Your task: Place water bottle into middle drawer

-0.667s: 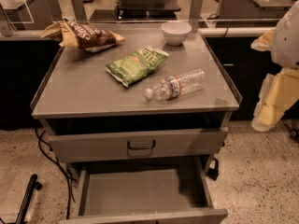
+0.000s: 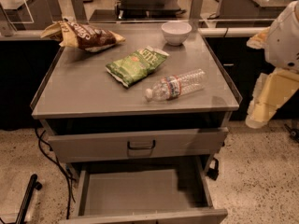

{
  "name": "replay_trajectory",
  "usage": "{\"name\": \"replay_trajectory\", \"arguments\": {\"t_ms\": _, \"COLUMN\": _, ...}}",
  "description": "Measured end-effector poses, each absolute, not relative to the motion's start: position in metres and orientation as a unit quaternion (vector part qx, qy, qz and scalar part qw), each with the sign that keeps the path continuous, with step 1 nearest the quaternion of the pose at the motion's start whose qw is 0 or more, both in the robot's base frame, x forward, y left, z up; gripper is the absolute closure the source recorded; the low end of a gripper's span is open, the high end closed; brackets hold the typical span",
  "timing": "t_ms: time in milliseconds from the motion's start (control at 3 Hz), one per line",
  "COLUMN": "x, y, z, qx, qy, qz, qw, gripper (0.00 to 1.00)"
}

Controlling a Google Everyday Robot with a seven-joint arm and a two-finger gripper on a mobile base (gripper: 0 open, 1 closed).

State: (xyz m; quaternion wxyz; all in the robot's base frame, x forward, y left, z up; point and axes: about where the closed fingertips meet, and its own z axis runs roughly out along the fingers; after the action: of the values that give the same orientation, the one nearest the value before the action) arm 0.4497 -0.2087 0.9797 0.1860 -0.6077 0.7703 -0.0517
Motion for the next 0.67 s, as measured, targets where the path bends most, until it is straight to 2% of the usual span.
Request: {"name": "replay_trajectory", "arguments": {"t_ms": 667, "x": 0.49, "y": -0.203, "z": 0.977, "qx": -0.619, "qy": 0.75, "qz": -0.074, "qw": 0.223, "gripper": 0.0}}
